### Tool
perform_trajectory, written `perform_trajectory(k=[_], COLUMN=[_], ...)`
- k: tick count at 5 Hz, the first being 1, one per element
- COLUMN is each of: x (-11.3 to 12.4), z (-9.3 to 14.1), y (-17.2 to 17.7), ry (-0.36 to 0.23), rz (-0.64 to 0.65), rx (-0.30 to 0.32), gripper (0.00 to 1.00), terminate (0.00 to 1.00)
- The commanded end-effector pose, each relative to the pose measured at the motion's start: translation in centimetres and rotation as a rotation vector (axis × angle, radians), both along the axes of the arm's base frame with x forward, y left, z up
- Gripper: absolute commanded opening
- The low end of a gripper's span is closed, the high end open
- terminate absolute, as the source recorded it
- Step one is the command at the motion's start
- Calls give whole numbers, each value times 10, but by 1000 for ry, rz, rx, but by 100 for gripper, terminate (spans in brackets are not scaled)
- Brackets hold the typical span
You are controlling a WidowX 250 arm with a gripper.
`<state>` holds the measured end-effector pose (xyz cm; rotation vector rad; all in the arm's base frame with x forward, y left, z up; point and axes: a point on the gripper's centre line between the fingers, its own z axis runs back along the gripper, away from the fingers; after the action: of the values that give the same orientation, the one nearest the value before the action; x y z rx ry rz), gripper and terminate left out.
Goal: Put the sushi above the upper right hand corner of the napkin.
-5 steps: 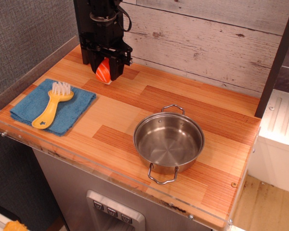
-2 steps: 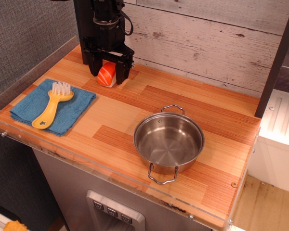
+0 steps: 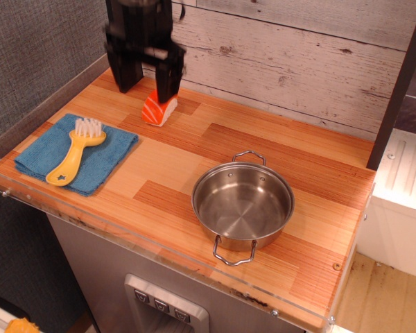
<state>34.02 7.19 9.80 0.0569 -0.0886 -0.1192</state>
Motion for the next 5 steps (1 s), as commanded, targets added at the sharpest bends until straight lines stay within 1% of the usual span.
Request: perform_trajectory(k=[1, 2, 3, 5], x=[-55, -71, -80, -80], z=[16, 6, 4, 4], y=[-42, -43, -43, -43], ry=[-39, -48, -71, -71], rz=[-67, -42, -21, -21], rx=[-22, -73, -117, -117], gripper=[100, 100, 100, 100], terminate=[0, 0, 0, 0])
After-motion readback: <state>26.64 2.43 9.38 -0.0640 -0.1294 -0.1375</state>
